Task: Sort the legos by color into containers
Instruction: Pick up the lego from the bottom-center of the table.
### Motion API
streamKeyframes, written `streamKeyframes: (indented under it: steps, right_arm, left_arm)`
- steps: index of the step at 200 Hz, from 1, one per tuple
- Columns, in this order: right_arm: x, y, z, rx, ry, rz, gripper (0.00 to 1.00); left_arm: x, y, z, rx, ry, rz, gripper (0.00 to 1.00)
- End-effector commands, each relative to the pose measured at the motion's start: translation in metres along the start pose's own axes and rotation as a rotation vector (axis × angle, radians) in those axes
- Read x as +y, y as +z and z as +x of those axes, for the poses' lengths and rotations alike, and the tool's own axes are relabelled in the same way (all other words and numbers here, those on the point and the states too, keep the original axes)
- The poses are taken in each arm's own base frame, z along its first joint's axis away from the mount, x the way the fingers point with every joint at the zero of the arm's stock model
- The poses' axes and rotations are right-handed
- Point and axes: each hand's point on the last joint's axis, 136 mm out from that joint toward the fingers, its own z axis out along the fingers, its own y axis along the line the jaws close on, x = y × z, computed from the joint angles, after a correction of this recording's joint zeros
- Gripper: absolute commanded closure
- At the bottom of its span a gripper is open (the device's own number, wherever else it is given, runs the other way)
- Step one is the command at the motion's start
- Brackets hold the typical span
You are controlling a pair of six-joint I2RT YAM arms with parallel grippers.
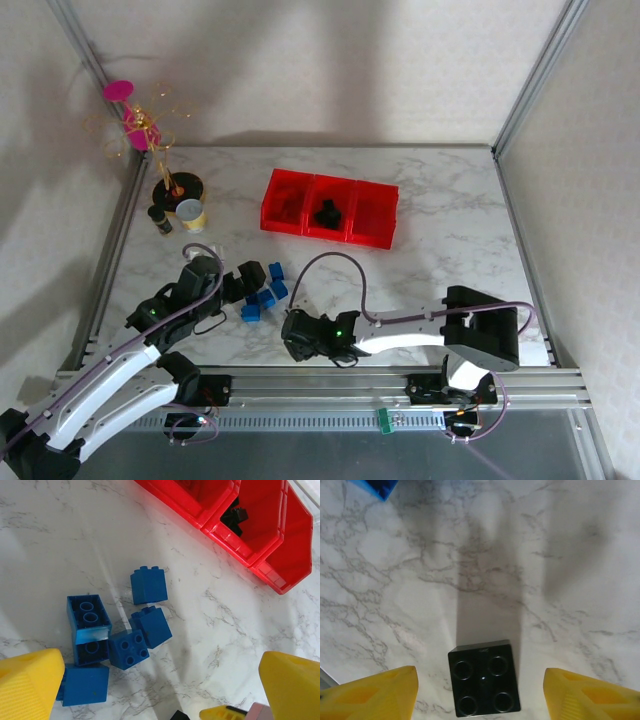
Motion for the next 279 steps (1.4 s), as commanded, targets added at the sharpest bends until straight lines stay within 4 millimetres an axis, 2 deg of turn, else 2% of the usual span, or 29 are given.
streamKeyframes:
  steps: [1,100,144,176,217,279]
  right_arm:
    - [-0.001,0.008,0.004,0.004,0.007,0.042,0.35]
    - [-0.006,0.013,-0.002,-0.009,-0.001,0.102,0.58]
    - [-0.005,0.001,-0.015,-0.046,0.029,0.095,0.65]
    - [-0.005,-0.016,-0.039,-0.1,0.071,0.074,0.65]
    - [-0.029,-0.037,-0.082,-0.182,0.171,0.053,0.65]
    - [-0.106,-0.052,-0.158,-0.34,0.303,0.17,0.66]
  left_arm:
    - [0.01,0.001,0.002,-0.004,-0.018,-0.03,0.0]
    - [0.01,0.0,0.002,-0.011,-0.033,-0.019,0.0]
    - [0.006,-0.001,-0.003,-0.021,-0.027,-0.011,0.0]
    - [-0.003,-0.004,-0.009,-0.033,-0.021,0.009,0.0]
    - [-0.015,-0.006,-0.02,-0.068,-0.017,0.039,0.0]
    - [-0.038,-0.001,-0.044,-0.131,-0.003,0.069,0.0]
